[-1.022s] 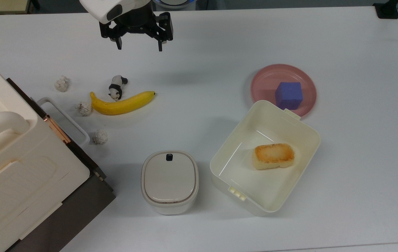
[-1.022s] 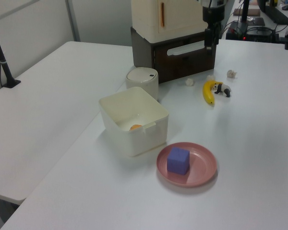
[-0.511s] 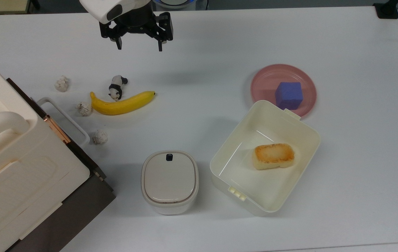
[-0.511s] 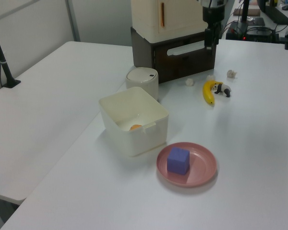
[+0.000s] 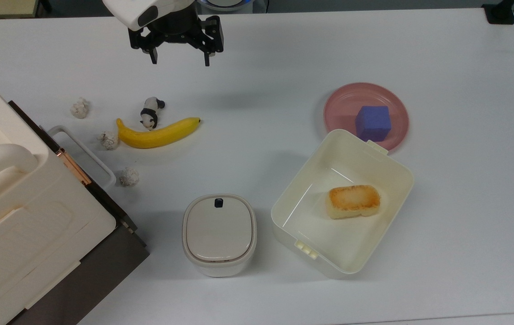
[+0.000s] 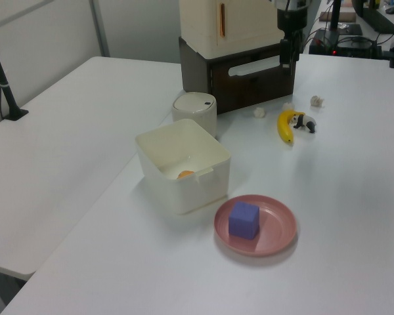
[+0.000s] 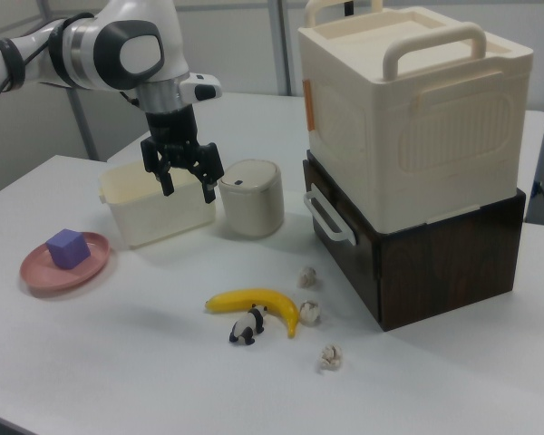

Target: Slide open the drawer

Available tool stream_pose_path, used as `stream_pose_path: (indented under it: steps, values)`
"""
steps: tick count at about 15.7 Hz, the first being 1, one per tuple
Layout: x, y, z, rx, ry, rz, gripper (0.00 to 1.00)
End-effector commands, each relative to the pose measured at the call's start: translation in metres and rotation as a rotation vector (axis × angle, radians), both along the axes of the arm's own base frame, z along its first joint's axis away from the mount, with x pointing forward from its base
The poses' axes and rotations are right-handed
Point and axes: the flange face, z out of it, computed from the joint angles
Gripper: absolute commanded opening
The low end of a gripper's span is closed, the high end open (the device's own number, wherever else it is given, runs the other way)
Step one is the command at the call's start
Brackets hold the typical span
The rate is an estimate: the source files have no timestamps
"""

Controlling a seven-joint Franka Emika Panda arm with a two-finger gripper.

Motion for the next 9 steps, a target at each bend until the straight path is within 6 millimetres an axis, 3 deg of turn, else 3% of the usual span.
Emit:
stream_pose_path:
  steps: [1,9]
  values:
    - [-0.0031,0.006,0.0018,0.006,0.022,0.0,1.0]
    - [-0.0034,0.0081,-0.0003,0.001,0.027,0.01,1.0]
